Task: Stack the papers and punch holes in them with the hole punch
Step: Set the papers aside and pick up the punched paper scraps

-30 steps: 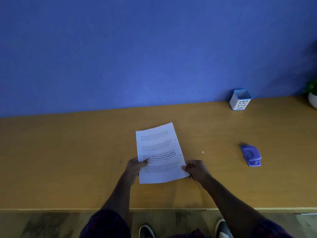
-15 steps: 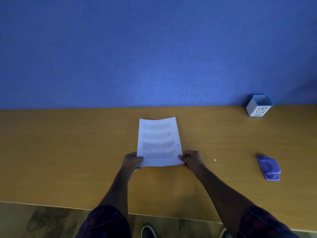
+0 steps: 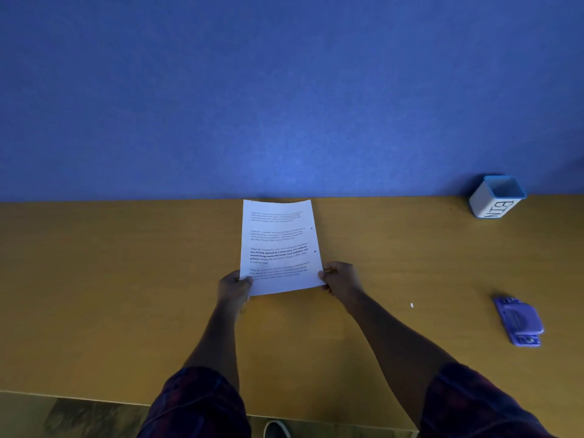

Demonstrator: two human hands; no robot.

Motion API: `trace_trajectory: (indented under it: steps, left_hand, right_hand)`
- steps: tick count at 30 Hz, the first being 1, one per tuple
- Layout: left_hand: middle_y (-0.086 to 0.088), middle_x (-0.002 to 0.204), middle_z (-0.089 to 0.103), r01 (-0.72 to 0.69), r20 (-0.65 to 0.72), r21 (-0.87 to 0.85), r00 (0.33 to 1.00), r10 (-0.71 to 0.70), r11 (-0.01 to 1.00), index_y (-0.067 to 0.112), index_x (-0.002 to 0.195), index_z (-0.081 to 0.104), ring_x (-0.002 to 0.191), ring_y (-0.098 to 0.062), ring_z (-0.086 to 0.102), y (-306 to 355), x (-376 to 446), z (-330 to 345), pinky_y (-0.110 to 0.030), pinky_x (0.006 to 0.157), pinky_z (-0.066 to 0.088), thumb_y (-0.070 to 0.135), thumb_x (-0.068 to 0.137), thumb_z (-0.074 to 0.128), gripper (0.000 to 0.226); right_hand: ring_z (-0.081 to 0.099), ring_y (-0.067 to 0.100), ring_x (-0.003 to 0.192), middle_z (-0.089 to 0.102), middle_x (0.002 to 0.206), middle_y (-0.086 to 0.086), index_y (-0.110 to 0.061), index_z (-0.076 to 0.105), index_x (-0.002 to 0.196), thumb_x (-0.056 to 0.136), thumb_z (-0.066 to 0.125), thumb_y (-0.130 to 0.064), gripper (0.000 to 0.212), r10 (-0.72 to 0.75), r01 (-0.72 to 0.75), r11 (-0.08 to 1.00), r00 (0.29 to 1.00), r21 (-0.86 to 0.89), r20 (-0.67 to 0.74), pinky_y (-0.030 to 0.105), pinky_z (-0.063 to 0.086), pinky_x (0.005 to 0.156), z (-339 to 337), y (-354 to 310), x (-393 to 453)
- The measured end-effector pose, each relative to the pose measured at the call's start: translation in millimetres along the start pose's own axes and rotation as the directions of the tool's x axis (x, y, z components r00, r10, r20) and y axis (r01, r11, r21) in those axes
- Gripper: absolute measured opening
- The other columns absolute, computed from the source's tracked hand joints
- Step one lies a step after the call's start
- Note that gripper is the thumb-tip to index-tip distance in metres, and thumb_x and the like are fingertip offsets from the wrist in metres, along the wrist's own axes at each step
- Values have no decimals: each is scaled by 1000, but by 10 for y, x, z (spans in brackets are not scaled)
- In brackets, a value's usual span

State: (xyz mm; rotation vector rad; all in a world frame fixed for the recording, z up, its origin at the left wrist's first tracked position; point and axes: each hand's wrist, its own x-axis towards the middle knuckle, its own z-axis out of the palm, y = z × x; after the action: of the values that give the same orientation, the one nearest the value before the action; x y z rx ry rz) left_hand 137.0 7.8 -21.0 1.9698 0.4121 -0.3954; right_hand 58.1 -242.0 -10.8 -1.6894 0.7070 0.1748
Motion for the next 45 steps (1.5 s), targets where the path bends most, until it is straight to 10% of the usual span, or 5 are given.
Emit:
trace_trajectory:
  steps: [9,23,39,45]
  left_hand:
    - [-12,76,71,19,-73,-39,997,-22,999,8,97,73,54,-20,62,63,222,-27,-22,49,42,28,95,69,20]
    - [-25,81,73,162,-145,-322,965,-217,933,1,88,69,77,-32,72,-44,260,-43,-45,80,63,5,95,59,12]
    - [-9,81,78,97,-311,103,948,-61,990,10,86,80,81,-30,72,-34,113,-40,-26,62,44,15,88,62,19]
    - [-8,89,80,105,-310,99,948,-69,989,9,93,81,85,-30,72,-34,93,-61,-27,67,47,15,89,63,20]
  right_hand:
    - [63,13,55,71,83,8,-5,68,97,92,62,-9,8,59,-60,998,995,-12,-78,23,44,50,229,-34,171]
    - [72,23,66,73,82,7,-14,69,92,87,61,0,16,35,-50,994,988,-94,-150,31,56,57,425,-49,212]
    - [58,21,80,65,93,8,-17,64,89,84,68,-11,9,-128,72,949,978,-307,-166,27,41,65,468,56,168]
    - [60,29,91,64,105,16,-5,68,119,88,66,-11,32,-165,141,898,986,-418,-21,26,40,71,444,119,143]
